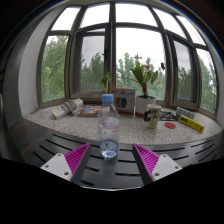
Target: Pour water
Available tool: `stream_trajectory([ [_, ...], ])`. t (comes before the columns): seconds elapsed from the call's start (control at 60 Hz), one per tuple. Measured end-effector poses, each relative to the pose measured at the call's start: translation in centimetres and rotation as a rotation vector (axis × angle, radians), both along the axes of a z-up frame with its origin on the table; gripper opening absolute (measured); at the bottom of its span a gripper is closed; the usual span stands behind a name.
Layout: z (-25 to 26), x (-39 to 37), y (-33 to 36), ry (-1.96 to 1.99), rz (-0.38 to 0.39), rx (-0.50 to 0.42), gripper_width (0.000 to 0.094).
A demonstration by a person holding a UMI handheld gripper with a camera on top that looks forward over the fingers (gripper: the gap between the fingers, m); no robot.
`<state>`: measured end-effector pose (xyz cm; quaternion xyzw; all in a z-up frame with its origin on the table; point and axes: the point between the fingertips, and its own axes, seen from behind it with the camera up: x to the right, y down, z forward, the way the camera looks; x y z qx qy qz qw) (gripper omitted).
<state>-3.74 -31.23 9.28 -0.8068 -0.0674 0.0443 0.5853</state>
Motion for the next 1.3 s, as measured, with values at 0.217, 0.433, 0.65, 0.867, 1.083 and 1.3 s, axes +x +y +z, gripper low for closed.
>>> stream_trajectory([
  [0.217, 0.5, -3.4, 10.0, -0.025, -0.096, 0.089, 0.0837],
  [0.433, 0.2, -2.3, 13.7, -0.088, -0.171, 0.150, 0.0566],
  [0.65, 0.0, -2.7, 13.9, -0.048, -0.152, 0.142, 0.0302],
  [0.867, 7.0, -5.1, 14.2, 0.069, -0.042, 0.215, 0.0303],
  [1.083, 22.3, -6.5, 17.8, 0.577, 0.145, 0.398, 0.0302],
  [1.3, 29.9, -1.2, 23.9, 1.371, 0.278, 0.357, 0.0302],
])
